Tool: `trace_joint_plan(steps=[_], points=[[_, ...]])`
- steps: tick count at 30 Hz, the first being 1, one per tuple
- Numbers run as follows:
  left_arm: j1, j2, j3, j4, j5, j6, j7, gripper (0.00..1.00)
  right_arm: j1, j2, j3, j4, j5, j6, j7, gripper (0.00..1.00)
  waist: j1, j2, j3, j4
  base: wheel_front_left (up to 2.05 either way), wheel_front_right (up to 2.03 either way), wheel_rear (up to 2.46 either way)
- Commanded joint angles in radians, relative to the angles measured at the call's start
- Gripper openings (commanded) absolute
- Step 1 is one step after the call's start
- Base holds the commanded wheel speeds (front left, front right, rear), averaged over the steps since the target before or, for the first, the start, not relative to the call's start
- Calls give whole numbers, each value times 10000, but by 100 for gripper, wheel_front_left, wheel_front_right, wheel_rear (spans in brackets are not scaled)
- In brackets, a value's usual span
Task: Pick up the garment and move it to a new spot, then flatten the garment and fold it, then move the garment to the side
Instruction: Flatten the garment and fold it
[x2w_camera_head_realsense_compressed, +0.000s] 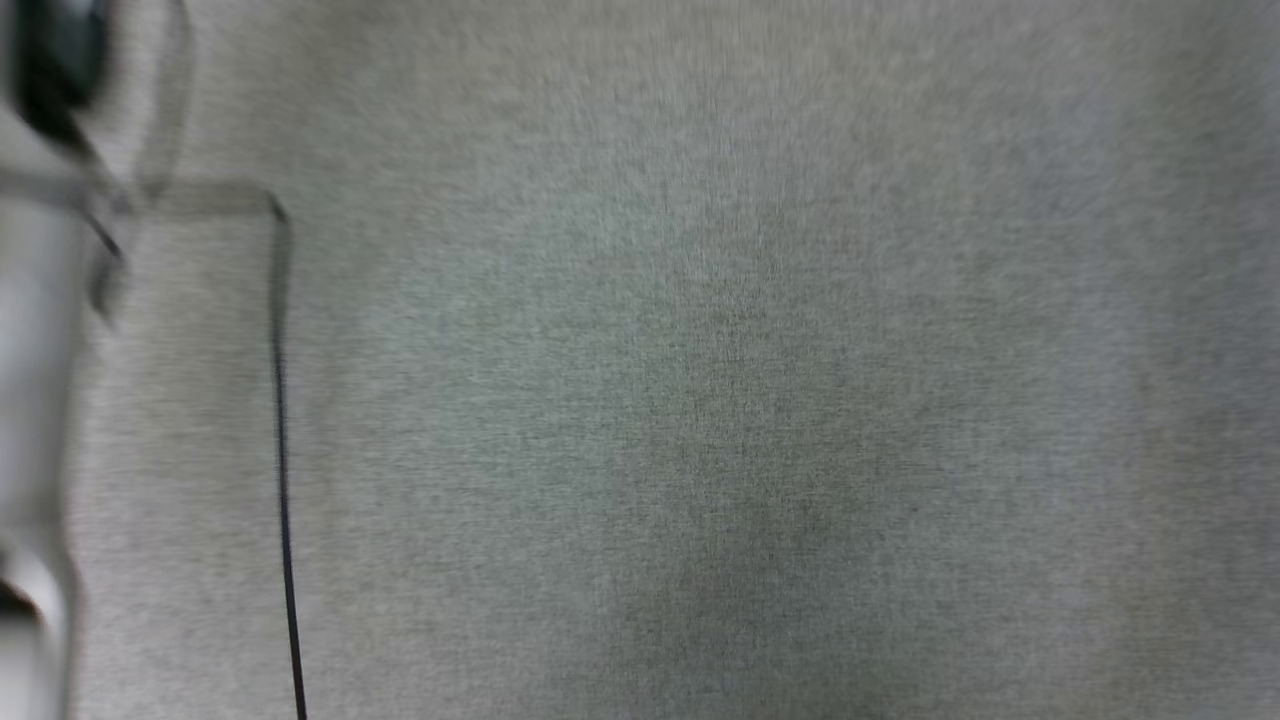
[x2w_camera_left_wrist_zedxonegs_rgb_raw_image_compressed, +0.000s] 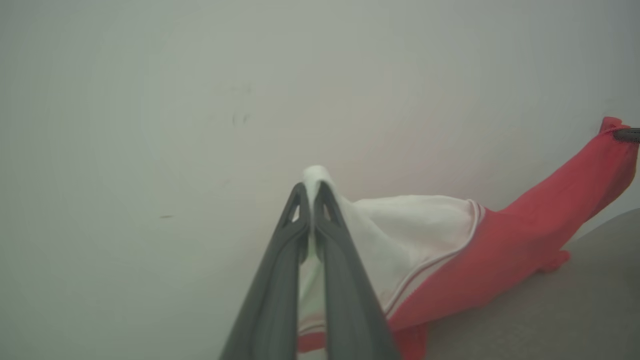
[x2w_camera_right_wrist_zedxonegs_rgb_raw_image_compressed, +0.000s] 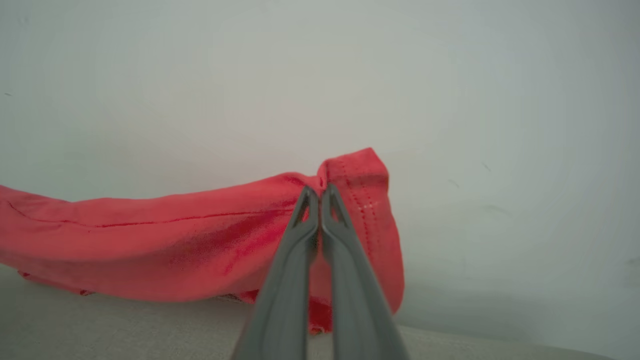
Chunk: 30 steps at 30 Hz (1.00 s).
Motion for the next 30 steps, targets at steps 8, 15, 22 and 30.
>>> trace_joint_plan(steps=[8, 15, 22, 30], points=[[4717, -548, -382, -1460, 198, 68, -45, 0, 3303, -229, 1010, -476, 1812, -15, -88, 0, 0, 0, -2309, 273, 0, 0, 0], [7690, -461, -657, -1706, 54, 351, -45, 0, 6076, -738, 1495, -999, 3425, -14, 406, 0, 0, 0, -3545, 328, 0, 0, 0], [9785, -217, -856, -1924, -152, 610, 47, 0, 8105, -860, 1458, -1371, 4710, -12, 963, 0, 0, 0, -4426, 323, 0, 0, 0], [11320, -7, -1074, -2426, -308, 894, 289, 0, 9853, -860, 1653, -2368, 5814, -12, 1983, 0, 0, 0, -5256, 380, 0, 0, 0]])
